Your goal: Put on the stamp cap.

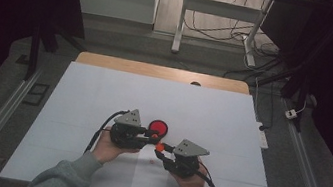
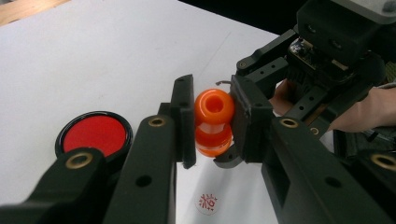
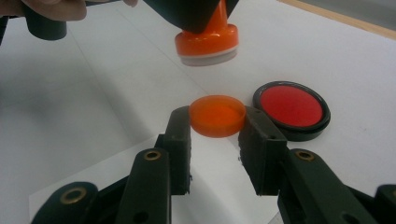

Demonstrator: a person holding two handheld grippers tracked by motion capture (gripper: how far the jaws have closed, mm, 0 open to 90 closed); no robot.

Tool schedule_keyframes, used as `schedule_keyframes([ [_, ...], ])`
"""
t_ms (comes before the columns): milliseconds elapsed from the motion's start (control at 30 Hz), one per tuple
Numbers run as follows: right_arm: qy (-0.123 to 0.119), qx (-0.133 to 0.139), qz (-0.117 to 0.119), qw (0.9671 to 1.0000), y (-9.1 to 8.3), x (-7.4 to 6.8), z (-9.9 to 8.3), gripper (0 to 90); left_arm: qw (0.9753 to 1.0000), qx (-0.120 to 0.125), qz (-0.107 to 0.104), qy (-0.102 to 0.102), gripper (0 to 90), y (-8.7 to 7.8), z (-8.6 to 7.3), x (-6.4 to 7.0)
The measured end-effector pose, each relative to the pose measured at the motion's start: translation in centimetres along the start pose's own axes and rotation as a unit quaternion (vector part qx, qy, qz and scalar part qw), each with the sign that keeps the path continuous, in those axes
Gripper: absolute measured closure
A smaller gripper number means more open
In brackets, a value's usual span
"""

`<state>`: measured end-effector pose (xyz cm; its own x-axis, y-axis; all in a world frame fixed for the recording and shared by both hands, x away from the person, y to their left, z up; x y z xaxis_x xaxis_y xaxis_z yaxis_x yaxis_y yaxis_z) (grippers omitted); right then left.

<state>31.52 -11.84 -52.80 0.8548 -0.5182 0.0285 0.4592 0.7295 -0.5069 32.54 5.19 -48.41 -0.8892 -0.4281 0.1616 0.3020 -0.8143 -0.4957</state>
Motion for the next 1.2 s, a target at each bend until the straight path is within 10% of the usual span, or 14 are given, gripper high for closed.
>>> schedule_keyframes([
  [1200,-0.001,-0.004,0.002,1.0,-0.1,-0.1,0.0,63.9,0.9997,-0.023,-0.008,0.003,71.9,1.7,-0.5,0.3],
])
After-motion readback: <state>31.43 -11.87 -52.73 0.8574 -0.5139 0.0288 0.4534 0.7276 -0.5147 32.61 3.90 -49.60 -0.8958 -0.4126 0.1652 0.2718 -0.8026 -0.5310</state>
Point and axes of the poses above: each handheld gripper's, and its own axes: y roughly forward along the jaws, z roughly out of its top, x roughly to its right, the point moved 4 cm from there along y, roughly forward along the jaws, and after that the axes turned 2 degrees about -x, right-handed, at the moved point
